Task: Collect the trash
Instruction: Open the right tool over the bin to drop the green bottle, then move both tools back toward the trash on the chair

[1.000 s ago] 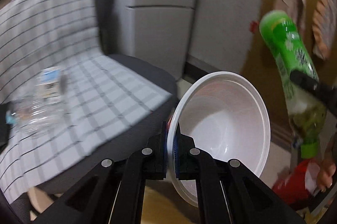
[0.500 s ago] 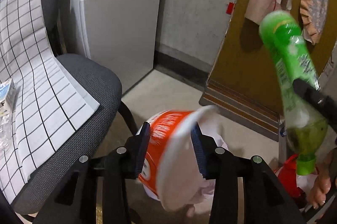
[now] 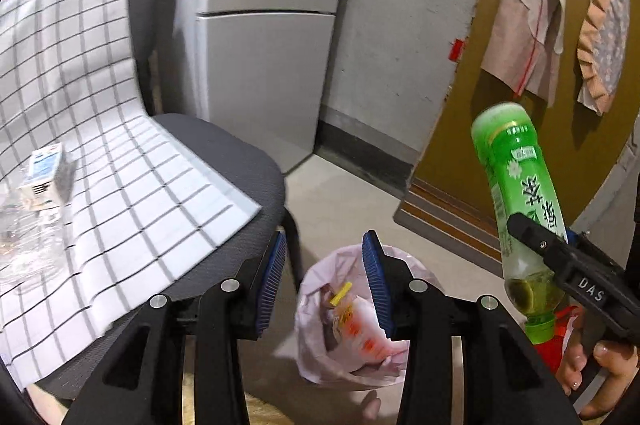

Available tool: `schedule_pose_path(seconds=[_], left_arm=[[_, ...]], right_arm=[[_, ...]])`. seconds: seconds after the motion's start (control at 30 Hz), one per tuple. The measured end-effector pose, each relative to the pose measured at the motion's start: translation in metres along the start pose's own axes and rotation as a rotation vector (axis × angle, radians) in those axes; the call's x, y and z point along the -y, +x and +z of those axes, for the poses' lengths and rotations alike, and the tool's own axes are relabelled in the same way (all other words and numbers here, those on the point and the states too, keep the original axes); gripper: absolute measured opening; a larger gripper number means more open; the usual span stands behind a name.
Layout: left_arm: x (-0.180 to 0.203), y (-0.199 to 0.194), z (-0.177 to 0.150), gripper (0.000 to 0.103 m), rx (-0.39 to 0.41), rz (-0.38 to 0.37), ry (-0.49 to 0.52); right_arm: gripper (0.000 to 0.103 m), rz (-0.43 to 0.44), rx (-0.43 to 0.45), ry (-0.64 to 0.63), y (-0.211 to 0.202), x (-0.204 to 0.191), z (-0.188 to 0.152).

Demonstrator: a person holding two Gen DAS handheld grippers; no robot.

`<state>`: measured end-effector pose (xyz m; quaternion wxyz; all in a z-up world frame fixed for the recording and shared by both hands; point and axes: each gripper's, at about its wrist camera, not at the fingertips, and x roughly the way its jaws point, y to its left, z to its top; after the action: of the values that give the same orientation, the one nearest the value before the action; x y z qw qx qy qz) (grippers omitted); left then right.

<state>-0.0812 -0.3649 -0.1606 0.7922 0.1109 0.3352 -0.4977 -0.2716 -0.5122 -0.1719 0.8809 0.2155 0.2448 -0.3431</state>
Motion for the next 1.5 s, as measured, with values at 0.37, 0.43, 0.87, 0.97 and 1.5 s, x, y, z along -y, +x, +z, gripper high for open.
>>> schedule_pose_path(seconds=[0.37, 0.43, 0.87, 0.97, 1.5], left_arm=[[-0.043, -0.019, -0.006, 0.042, 0.012, 0.085, -0.078], [-0.048, -0.024, -0.008, 0.042, 0.015, 0.091, -0.085], [-0.087, -0.063, -0.023, 0.05, 0.057, 0.168, -0.138], [-0.106, -0.078, -0.037, 0.053, 0.05, 0.23, -0.165], [-0.235, -0.164, -0.089, 0.07, 0.08, 0.554, -0.421]], right_arm=[[0.072, -0.077, -0.132, 0.025, 0.044, -0.004, -0.008], [0.072, -0.059, -0.113, 0.046, 0.039, -0.005, -0.004], [0.072, 0.036, -0.032, -0.093, 0.007, -0.064, 0.014], [0.072, 0.073, -0.061, -0.135, 0.012, -0.087, 0.011], [0.072, 0.365, -0.17, -0.422, 0.045, -0.266, -0.006]])
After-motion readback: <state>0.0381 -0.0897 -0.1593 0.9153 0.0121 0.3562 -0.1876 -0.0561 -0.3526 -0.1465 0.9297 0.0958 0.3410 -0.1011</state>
